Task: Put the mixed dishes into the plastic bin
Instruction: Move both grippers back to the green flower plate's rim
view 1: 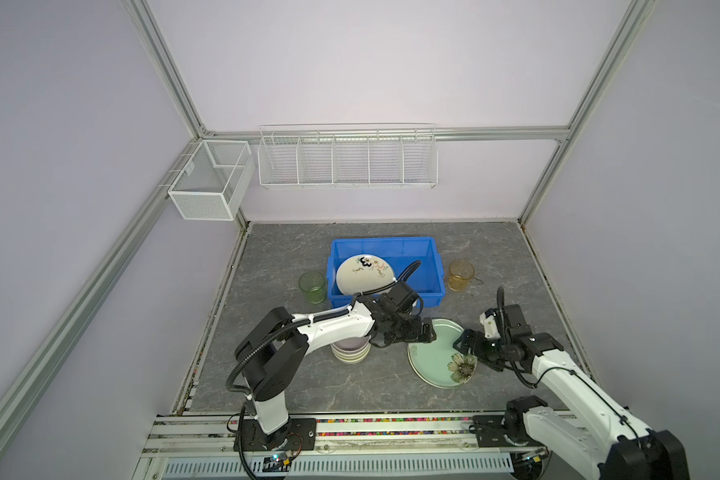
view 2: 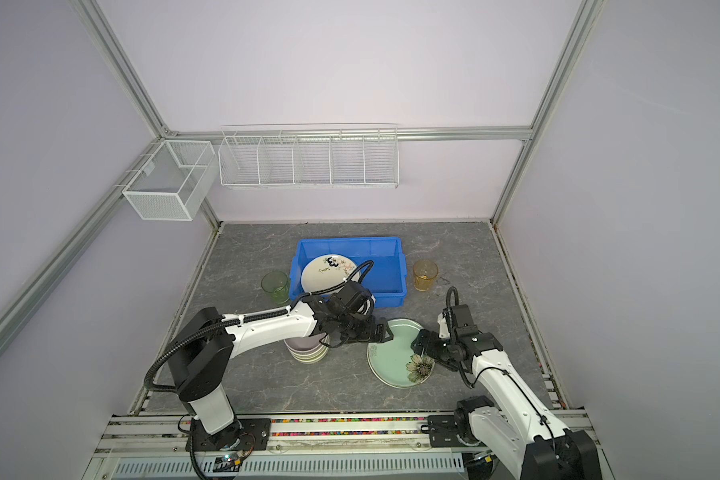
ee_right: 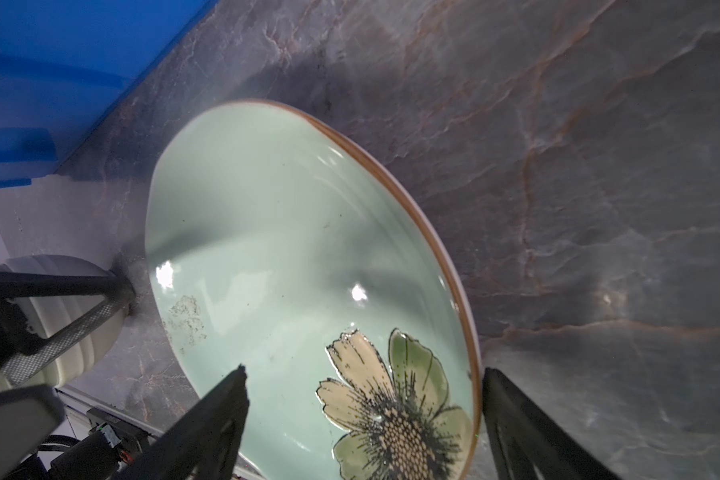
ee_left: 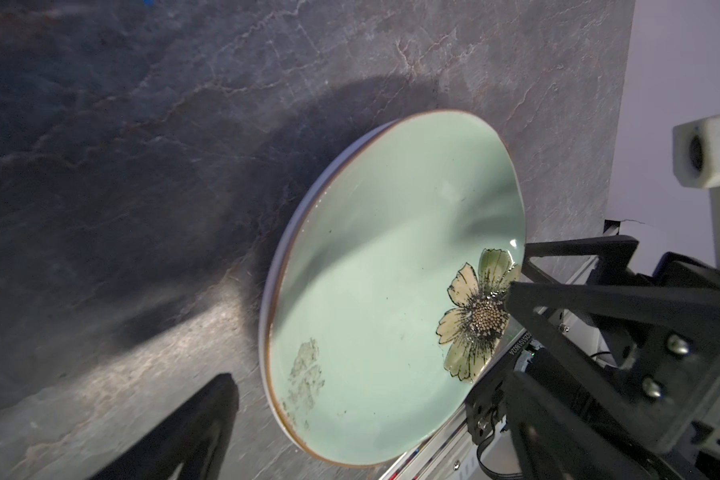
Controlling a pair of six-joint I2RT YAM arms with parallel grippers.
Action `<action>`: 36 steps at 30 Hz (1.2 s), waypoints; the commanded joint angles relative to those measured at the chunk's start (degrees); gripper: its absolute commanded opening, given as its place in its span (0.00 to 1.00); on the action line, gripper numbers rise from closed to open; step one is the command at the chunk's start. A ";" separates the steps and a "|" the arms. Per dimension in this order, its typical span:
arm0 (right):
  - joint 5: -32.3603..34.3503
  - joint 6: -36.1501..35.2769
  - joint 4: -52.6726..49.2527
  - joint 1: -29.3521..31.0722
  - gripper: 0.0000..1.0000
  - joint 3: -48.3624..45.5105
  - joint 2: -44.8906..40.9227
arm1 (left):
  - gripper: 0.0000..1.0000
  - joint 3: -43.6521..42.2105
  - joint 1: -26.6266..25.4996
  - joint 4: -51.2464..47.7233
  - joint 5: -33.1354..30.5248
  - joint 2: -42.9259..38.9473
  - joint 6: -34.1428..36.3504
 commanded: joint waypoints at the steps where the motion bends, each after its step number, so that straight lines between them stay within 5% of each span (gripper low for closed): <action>1: -2.33 -1.13 1.72 -0.25 0.90 -0.41 0.28 | 1.00 1.42 -0.39 0.96 -0.29 1.02 -0.17; 36: -0.77 -1.20 1.14 -0.21 0.90 -1.79 -1.24 | 1.00 0.95 -1.89 3.80 1.78 1.30 -2.56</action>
